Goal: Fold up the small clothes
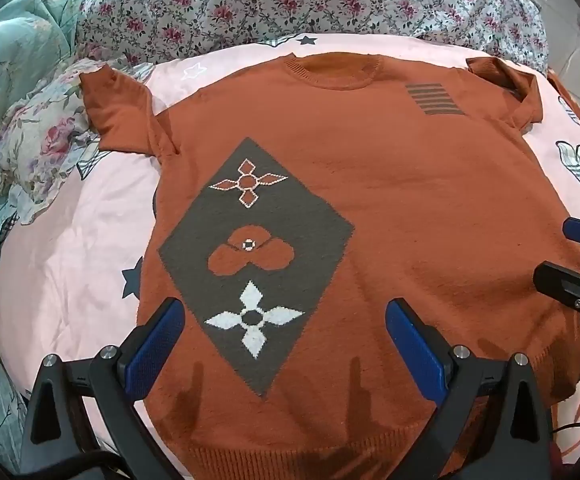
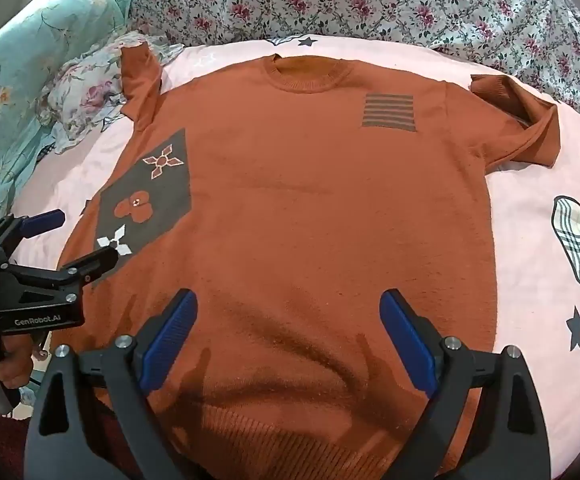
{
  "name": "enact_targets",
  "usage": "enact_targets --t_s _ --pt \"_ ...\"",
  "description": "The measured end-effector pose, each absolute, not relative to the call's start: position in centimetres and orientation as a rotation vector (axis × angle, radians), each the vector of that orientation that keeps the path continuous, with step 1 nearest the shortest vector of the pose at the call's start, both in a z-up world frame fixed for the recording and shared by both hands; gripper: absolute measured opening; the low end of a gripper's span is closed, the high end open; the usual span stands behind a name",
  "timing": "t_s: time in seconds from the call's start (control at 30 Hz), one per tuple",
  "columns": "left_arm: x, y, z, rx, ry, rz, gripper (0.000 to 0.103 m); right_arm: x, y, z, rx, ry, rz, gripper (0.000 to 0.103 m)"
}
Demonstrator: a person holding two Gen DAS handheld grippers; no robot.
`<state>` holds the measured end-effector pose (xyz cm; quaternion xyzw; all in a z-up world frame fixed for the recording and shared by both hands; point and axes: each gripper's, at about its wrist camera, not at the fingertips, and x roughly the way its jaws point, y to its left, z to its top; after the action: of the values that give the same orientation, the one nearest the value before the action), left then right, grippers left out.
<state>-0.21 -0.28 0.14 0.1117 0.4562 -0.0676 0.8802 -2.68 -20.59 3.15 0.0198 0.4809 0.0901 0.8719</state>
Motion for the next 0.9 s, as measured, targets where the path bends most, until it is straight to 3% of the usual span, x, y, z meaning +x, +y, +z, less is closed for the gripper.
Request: enact_targets --t_s 0.9 --pt "0.34 -0.55 0.46 0.241 0.994 -0.145 0.101 -2.60 -20.58 3.84 0.066 0.964 0.221 0.093"
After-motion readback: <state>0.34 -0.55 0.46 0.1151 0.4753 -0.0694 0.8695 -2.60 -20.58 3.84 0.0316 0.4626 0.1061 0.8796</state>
